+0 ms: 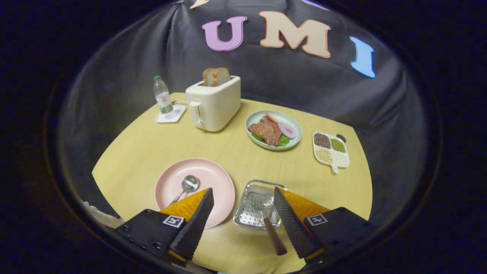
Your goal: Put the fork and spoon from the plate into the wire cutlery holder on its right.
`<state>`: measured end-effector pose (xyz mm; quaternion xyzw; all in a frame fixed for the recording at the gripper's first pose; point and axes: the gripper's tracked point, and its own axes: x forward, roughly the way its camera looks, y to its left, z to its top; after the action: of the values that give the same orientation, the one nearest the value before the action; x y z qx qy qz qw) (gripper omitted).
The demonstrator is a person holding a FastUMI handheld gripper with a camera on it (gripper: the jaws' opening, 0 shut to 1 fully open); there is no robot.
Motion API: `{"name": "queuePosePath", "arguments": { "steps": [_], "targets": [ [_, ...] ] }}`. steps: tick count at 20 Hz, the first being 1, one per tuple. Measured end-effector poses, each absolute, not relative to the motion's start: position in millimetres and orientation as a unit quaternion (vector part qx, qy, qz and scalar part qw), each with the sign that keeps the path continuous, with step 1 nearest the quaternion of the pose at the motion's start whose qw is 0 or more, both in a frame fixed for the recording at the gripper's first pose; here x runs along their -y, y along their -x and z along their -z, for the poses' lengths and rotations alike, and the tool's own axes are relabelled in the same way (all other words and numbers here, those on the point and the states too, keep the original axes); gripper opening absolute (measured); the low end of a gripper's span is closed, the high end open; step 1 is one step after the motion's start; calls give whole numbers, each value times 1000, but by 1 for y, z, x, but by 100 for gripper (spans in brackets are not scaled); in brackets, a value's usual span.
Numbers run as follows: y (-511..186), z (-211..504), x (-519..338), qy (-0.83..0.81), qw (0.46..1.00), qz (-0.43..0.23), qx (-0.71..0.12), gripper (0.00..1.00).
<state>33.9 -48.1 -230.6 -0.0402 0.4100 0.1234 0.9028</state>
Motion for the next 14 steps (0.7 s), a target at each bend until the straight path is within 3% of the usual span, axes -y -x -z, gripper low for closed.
{"name": "queuePosePath", "arguments": {
  "steps": [7,14],
  "targets": [
    [-19,225,4,-8,932,-84,-352,100],
    [3,257,-37,-19,930,-66,-361,100]
  ]
}}
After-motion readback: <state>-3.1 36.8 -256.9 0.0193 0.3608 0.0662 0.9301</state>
